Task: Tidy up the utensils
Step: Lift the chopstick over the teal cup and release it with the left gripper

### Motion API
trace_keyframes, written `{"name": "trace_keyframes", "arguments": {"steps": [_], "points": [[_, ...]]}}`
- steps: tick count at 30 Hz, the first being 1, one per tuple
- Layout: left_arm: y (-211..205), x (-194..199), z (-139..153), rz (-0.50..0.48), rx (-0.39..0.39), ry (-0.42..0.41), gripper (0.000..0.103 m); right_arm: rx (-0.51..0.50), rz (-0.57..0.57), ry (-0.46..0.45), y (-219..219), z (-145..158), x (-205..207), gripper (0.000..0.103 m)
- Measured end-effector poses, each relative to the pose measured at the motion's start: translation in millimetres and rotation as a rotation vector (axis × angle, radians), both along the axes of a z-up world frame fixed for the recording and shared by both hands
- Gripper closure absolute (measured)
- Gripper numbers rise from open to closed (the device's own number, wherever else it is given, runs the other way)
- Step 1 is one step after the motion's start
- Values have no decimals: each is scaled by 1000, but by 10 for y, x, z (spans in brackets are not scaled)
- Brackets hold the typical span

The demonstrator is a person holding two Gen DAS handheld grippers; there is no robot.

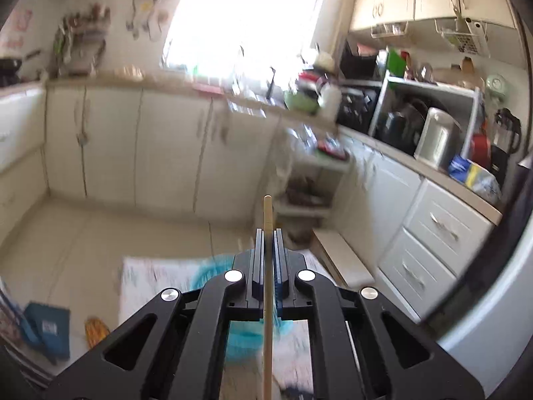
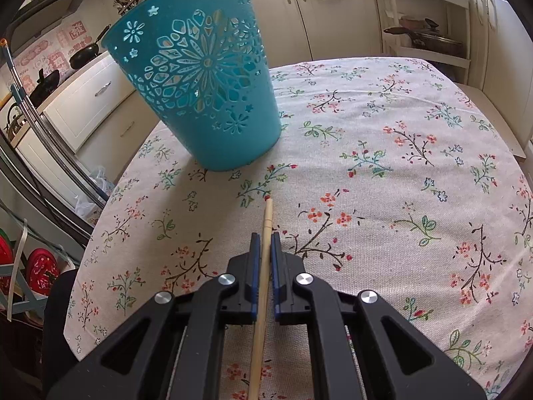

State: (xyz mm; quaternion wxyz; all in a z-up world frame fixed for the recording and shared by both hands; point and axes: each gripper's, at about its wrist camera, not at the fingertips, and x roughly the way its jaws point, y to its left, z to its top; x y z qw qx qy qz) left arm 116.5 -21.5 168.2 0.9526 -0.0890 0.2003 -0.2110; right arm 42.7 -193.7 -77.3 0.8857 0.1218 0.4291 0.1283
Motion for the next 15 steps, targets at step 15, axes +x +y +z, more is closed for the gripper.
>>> {"name": "trace_keyframes", "arguments": {"steps": [15], "points": [[-256, 960, -582, 251, 48, -22, 98, 39, 8, 7, -71, -15, 32, 95]]}}
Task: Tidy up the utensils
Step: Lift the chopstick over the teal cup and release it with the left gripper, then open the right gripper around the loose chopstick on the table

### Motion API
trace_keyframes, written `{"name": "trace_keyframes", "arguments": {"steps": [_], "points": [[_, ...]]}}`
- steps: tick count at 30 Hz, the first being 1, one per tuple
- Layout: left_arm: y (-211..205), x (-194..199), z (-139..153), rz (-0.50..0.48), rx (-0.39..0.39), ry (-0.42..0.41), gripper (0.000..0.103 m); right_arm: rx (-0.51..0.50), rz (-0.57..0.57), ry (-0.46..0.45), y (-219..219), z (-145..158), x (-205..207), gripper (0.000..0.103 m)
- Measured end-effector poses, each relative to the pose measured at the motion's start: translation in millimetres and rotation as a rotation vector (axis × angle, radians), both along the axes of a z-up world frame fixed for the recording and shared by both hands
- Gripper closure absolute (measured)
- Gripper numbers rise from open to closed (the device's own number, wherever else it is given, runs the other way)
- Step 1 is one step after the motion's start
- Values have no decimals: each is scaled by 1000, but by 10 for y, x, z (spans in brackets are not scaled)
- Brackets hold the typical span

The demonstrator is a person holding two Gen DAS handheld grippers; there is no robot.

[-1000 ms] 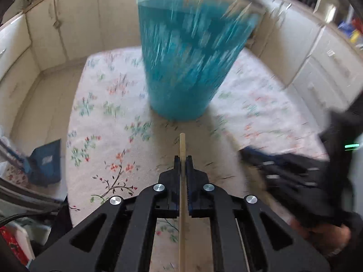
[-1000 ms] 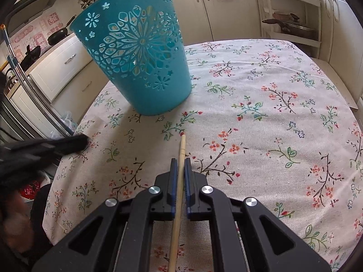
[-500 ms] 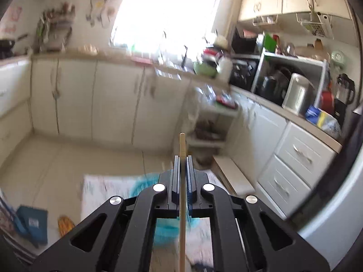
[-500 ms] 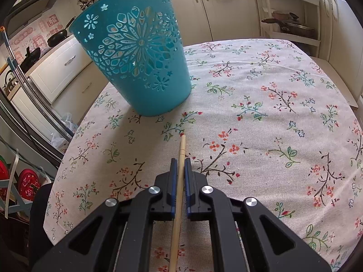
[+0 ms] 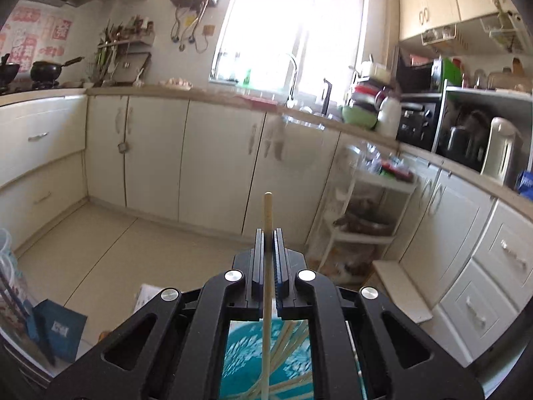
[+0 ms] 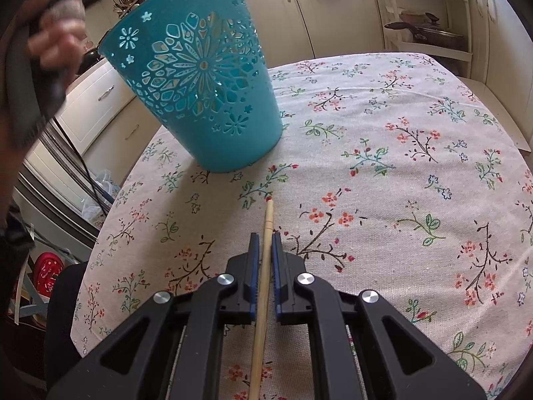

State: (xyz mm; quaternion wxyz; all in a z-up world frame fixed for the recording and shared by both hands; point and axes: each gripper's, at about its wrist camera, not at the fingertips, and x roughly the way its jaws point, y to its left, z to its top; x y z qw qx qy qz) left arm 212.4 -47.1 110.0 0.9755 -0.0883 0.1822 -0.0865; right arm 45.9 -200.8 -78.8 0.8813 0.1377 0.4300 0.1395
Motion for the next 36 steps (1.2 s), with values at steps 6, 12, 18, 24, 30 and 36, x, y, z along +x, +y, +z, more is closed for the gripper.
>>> {"name": "trace_keyframes", "arguments": {"steps": [6, 12, 18, 24, 30, 36], "points": [[74, -256, -213, -14, 47, 32, 98, -11, 11, -7, 31, 5, -8, 91], [221, -746, -291, -8, 78, 29, 80, -14, 10, -9, 47, 6, -8, 90], [416, -1107, -684, 20, 145, 111, 41, -31, 12, -17, 79, 16, -24, 88], [407, -1015, -1429, -28, 240, 318, 40, -50, -22, -25, 76, 36, -87, 75], [493, -950, -1726, -54, 198, 428, 28, -172, -35, -27, 189, 64, -164, 71], [509, -951, -1769, -60, 171, 442, 22, -302, -31, -31, 364, 68, -143, 69]]}}
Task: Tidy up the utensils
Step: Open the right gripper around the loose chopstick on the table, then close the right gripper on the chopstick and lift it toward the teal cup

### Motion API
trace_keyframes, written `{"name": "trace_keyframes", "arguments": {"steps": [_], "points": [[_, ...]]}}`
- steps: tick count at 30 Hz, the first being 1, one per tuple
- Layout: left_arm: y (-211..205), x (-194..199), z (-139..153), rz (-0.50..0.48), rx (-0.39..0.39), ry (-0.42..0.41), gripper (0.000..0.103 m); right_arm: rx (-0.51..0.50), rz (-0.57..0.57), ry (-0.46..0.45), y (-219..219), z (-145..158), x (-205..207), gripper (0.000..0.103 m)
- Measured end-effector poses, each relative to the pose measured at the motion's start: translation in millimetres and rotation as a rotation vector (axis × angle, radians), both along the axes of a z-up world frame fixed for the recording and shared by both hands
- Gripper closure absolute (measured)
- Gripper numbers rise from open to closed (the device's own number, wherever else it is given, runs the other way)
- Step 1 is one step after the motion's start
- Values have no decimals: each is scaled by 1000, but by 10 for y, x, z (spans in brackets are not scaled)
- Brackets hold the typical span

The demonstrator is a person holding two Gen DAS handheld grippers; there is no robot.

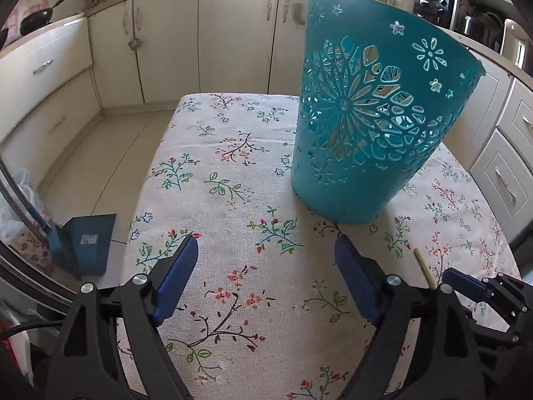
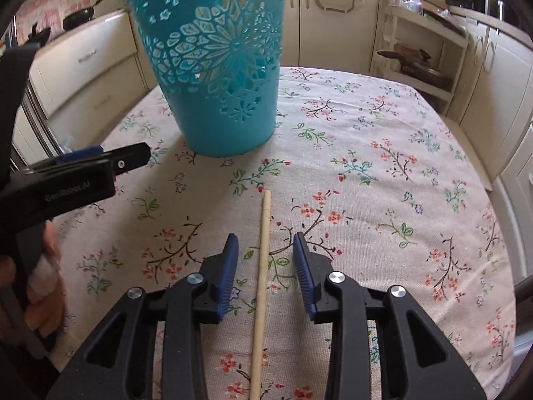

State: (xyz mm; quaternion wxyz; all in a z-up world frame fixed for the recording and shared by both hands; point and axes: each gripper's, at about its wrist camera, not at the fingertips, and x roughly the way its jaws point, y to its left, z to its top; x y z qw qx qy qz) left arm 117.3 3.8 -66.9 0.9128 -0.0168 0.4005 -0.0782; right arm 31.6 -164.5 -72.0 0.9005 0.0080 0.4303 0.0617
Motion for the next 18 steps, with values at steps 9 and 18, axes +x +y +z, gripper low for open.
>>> {"name": "trace_keyframes", "arguments": {"steps": [9, 18], "points": [[59, 40, -17, 23, -21, 17, 18, -25, 4, 19, -30, 5, 10, 69], [41, 60, -31, 24, -8, 31, 18, -3, 55, 26, 32, 14, -69, 97]]}}
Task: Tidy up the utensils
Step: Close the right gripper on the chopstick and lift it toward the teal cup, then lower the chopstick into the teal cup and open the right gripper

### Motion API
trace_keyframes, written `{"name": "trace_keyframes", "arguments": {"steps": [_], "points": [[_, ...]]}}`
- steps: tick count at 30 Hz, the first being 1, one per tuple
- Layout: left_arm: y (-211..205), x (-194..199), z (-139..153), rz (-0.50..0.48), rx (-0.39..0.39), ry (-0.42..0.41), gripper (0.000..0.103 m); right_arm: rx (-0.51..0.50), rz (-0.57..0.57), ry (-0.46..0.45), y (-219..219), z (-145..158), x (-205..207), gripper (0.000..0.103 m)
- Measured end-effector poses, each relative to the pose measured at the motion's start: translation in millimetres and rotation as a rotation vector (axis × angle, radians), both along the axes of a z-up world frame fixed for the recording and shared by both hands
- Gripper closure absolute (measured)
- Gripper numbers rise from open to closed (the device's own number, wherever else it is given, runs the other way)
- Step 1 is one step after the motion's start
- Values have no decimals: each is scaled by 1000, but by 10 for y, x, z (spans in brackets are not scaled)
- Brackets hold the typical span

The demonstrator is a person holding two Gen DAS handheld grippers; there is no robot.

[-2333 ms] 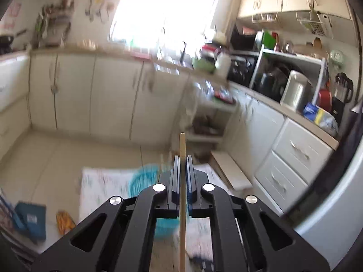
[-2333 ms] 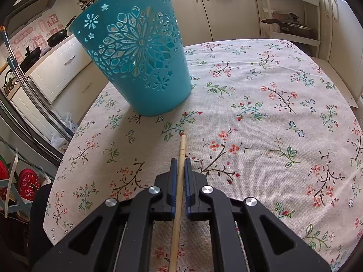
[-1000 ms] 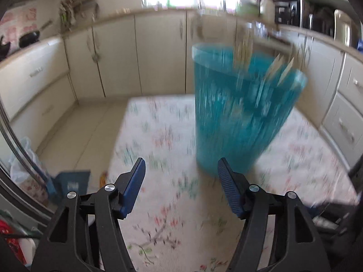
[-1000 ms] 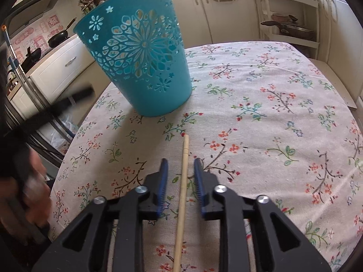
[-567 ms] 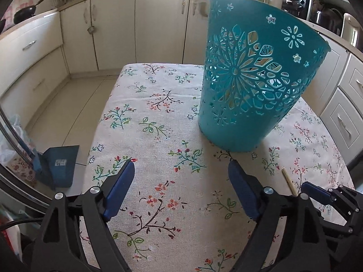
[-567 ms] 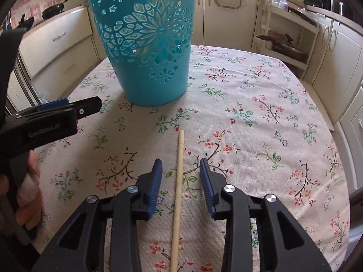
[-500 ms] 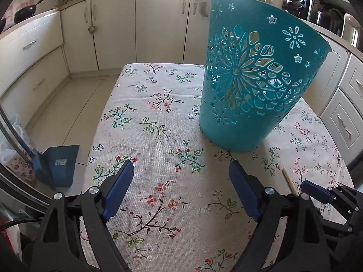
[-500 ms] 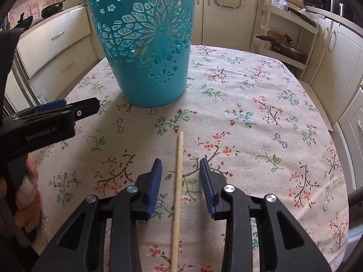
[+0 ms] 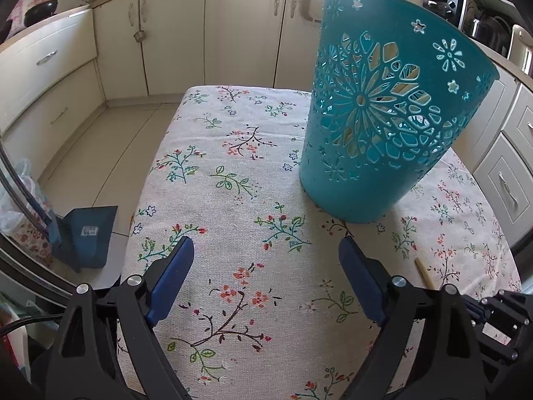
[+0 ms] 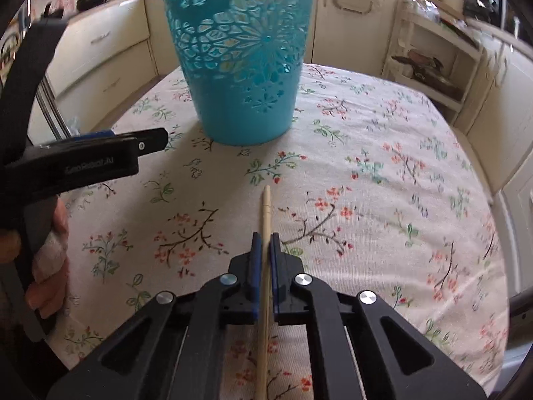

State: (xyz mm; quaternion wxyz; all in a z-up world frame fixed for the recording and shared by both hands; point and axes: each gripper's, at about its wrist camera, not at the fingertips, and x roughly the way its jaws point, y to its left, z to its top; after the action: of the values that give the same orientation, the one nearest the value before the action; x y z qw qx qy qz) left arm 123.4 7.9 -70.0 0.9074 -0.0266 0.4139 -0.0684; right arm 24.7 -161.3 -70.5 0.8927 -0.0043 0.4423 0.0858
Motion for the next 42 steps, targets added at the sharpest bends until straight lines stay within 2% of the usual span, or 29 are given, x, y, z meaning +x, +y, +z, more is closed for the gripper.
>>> {"name": "trace_keyframes", "arguments": {"steps": [9, 11, 16, 23, 29, 37, 42], "points": [[-9, 11, -13, 6, 5, 7, 18, 316, -40, 63, -319, 40, -179, 97], [-3, 18, -22, 8, 5, 8, 18, 391, -39, 55, -361, 97, -238, 97], [3, 27, -27, 9, 1, 11, 18, 491, -21, -3, -369, 374, -305, 97], [18, 27, -39, 8, -4, 16, 18, 567, 22, -105, -340, 864, -261, 97], [12, 31, -47, 5, -2, 18, 18, 605, 17, -235, -351, 1319, -87, 97], [-2, 26, -46, 2, -8, 17, 18, 577, -88, -468, -294, 1948, 506, 97], [-7, 21, -42, -5, -18, 14, 18, 516, -207, -570, -249, 2077, 946, 97]]}}
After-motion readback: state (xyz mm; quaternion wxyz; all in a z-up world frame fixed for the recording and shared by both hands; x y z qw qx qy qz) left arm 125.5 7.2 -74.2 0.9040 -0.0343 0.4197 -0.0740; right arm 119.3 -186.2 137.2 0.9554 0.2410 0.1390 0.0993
